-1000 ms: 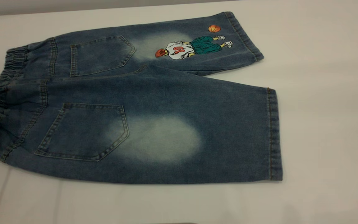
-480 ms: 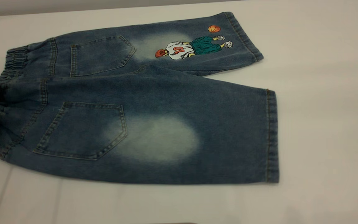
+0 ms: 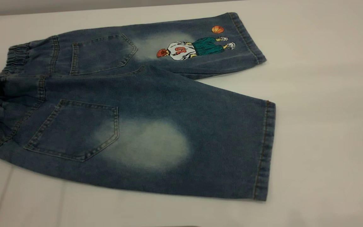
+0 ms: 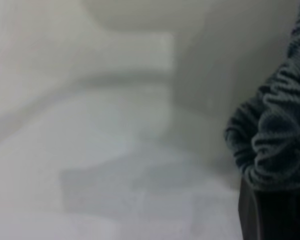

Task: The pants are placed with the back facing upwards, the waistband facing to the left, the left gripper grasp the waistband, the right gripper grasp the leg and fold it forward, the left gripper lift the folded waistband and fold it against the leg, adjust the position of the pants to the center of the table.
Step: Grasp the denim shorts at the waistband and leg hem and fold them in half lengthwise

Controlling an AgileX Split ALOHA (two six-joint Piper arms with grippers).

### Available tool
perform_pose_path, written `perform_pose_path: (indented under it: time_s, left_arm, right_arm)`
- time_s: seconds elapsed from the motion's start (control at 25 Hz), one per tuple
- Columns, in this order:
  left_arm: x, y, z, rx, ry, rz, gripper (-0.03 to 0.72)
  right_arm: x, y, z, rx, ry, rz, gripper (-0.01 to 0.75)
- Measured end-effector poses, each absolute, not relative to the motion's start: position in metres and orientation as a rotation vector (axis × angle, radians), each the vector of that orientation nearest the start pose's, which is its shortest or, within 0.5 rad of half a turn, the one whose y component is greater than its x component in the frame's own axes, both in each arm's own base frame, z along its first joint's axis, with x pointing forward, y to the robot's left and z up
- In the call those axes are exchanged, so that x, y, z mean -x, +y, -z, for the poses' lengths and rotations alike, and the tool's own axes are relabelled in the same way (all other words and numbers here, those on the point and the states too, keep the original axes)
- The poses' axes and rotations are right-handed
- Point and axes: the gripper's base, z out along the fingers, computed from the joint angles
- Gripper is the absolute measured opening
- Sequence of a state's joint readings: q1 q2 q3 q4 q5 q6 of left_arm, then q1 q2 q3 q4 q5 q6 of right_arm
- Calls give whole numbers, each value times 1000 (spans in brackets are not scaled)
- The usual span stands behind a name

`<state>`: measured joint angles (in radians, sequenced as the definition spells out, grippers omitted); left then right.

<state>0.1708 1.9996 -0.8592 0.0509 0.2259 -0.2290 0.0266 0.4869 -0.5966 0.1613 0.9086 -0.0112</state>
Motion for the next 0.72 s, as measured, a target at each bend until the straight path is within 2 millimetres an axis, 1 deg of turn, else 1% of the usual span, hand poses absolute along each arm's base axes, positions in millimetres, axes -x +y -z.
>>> perform_pose_path:
  time_s: [0.12, 0.24, 0.32, 0.44, 0.56, 0.72]
  left_arm:
    - [-316, 56, -85, 477, 2787, -20, 48]
    - [-316, 55, -103, 472, 2749, -18, 48]
    - [-316, 51, -111, 454, 2737, -16, 48]
    - [-318, 38, -118, 392, 2734, -5, 48]
    - [-319, 23, -120, 312, 2739, 4, 48]
    - [-320, 10, -120, 247, 2744, 13, 48]
  right_arm:
    - [-89, 18, -300, 33, 2326, -256, 536]
    - [-106, 24, -292, 68, 2404, -320, 536]
    - [-119, 28, -285, 89, 2466, -373, 536]
    - [-136, 34, -273, 129, 2546, -457, 536]
    - [-151, 39, -260, 170, 2613, -526, 536]
    - [-164, 44, -245, 204, 2678, -607, 536]
